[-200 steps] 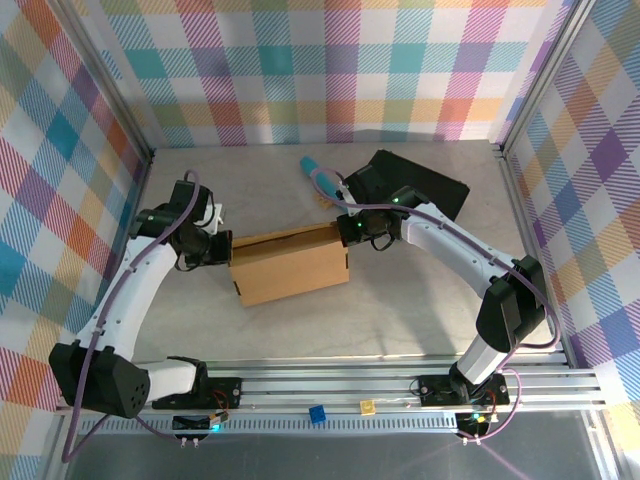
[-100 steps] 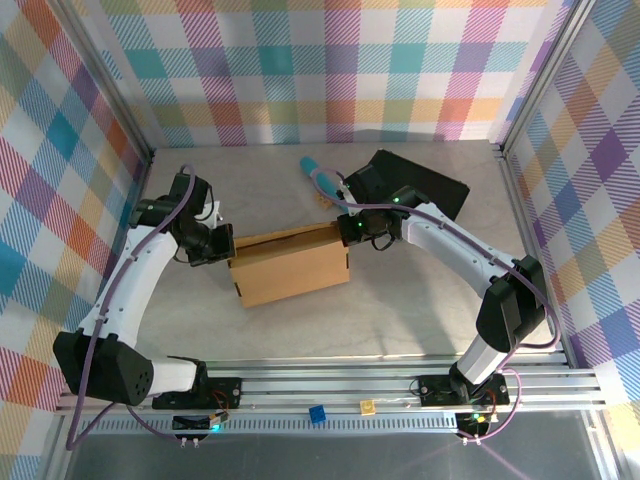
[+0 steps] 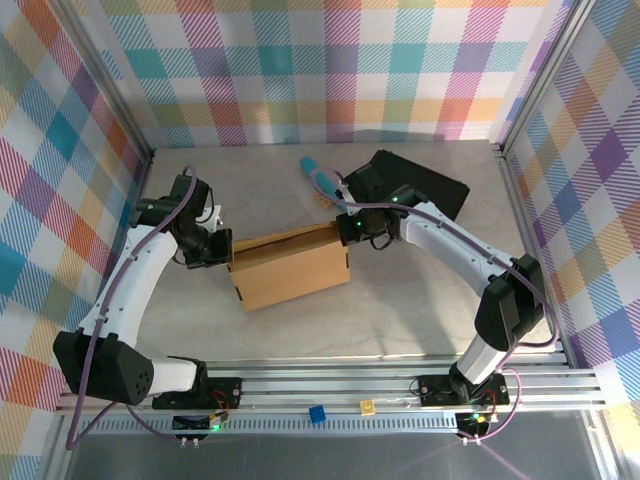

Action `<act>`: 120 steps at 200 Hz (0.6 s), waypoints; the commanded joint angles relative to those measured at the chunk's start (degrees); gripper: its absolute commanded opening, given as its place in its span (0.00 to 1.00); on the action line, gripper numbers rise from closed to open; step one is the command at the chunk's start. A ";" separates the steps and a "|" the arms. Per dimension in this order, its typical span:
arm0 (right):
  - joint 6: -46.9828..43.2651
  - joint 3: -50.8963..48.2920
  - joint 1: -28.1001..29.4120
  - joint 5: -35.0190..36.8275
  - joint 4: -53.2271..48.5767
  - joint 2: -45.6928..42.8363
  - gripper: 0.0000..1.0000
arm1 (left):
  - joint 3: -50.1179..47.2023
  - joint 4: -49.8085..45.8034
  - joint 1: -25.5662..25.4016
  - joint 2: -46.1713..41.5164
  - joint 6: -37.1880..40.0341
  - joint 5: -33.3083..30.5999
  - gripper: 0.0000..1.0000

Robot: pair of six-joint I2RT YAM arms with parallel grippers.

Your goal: Fold the paper box

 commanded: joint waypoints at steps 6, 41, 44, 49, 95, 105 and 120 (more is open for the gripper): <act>-1.04 -0.42 0.36 -0.44 -6.83 2.40 0.00 | 2.66 -3.17 0.59 -0.29 2.77 -2.15 0.00; -0.88 -0.29 0.42 -0.53 -6.83 2.54 0.00 | 0.42 -1.54 0.52 -0.35 1.49 0.55 0.00; -0.86 -0.34 0.36 -0.53 -6.81 2.58 0.00 | 0.09 -1.34 0.58 -0.49 1.42 0.59 0.00; -0.88 -0.34 0.42 -0.46 -6.80 2.58 0.00 | -0.41 -0.95 0.54 -0.61 1.21 0.75 0.00; -0.69 -0.32 0.37 -0.62 -6.82 2.62 0.00 | -3.57 2.09 0.56 -1.73 -1.08 2.74 0.00; -0.60 -0.16 0.40 -0.54 -6.90 2.73 0.00 | -4.51 2.76 0.54 -2.23 -1.31 2.63 0.00; -0.52 0.04 0.43 -0.47 -7.10 2.84 0.00 | -6.10 4.00 0.47 -3.52 -1.51 2.27 0.00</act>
